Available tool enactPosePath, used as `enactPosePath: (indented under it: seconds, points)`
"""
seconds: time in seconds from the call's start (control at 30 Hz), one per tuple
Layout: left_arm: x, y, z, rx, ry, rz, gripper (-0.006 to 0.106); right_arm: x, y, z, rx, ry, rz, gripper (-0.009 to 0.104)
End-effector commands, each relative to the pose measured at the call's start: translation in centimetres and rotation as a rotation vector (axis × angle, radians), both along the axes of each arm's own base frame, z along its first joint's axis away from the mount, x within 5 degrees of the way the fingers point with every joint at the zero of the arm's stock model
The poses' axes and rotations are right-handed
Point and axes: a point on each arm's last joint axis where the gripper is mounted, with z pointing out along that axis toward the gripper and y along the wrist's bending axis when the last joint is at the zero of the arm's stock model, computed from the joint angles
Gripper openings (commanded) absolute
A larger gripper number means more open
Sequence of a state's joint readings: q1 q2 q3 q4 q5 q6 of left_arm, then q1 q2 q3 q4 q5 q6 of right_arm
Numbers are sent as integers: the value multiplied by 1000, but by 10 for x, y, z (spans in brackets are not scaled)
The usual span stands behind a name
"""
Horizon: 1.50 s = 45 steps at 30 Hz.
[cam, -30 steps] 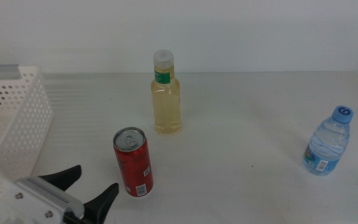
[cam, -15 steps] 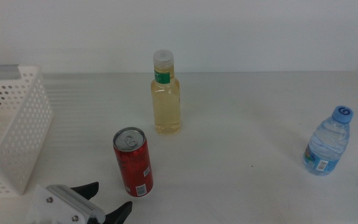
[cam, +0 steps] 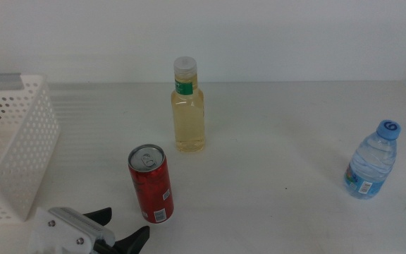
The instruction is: Use arms to grab the bottles and put them into the dustbin to the left of the table.
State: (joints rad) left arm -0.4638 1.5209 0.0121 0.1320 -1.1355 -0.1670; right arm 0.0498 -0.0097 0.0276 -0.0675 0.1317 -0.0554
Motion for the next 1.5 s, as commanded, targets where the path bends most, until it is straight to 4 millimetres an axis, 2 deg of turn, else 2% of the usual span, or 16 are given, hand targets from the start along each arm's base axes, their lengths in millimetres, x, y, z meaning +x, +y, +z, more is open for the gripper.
enactPosePath:
  seconds: [0.0,0.23,0.37,1.17,1.47]
  points:
    - [-3,2,15,-112,-134,15,82,-2,0,11,-7,-109,-4,70]
    - [-2,3,15,-112,-134,31,82,-2,0,11,-7,-109,-4,70]
    - [0,-6,19,-118,-158,-48,82,-2,0,11,-7,-109,-4,70]
    - [43,-23,36,-109,-189,-10,82,-2,0,11,-7,-109,-4,70]
    - [59,-33,26,-135,-199,-21,82,-2,0,11,-7,-109,-4,70]
